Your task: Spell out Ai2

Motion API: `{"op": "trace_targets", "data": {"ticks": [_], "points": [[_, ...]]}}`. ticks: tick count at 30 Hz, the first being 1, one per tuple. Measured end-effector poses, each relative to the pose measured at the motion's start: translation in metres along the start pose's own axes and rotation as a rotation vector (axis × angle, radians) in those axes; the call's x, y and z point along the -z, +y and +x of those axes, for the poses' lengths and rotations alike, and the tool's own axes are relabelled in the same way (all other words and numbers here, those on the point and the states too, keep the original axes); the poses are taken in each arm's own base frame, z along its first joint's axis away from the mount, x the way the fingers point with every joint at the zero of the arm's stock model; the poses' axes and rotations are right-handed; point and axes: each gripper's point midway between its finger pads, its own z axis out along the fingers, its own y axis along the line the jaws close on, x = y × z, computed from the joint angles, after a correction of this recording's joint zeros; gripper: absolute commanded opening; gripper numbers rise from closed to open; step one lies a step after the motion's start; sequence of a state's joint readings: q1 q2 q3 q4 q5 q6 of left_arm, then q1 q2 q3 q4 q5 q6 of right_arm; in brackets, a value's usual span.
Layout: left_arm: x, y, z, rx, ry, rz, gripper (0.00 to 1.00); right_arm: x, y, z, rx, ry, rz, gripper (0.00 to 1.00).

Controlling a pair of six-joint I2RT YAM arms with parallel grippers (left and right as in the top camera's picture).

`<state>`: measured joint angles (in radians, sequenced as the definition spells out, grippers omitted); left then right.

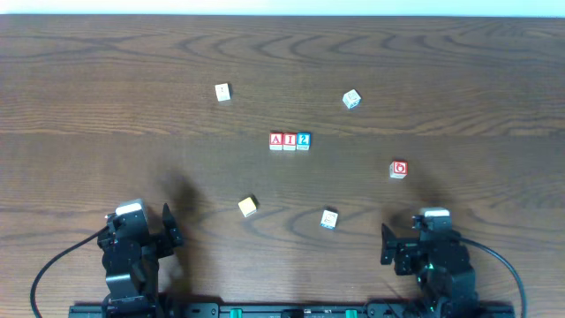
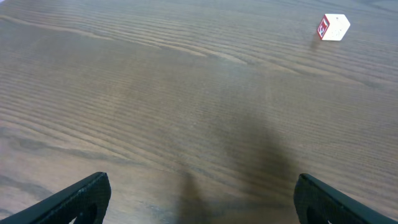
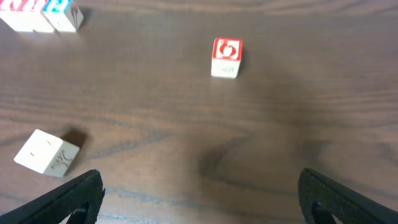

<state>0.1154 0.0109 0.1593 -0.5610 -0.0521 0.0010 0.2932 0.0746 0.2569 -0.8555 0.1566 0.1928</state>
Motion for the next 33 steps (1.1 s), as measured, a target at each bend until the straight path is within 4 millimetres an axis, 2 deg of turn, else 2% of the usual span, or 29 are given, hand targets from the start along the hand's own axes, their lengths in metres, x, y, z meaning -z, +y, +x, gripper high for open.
{"op": "trace_targets", "data": {"ticks": [4,33], "points": [[0.0,0.0001,0.0,0.0,0.0,0.0,0.95,-0.0074,0.0008,0.0105,0.0,0.0,-0.01,0.99],[0.0,0.0,0.0,0.0,0.0,0.0,0.95,-0.0087,0.0047,0.0076,-0.003,-0.018,-0.031,0.99]]}}
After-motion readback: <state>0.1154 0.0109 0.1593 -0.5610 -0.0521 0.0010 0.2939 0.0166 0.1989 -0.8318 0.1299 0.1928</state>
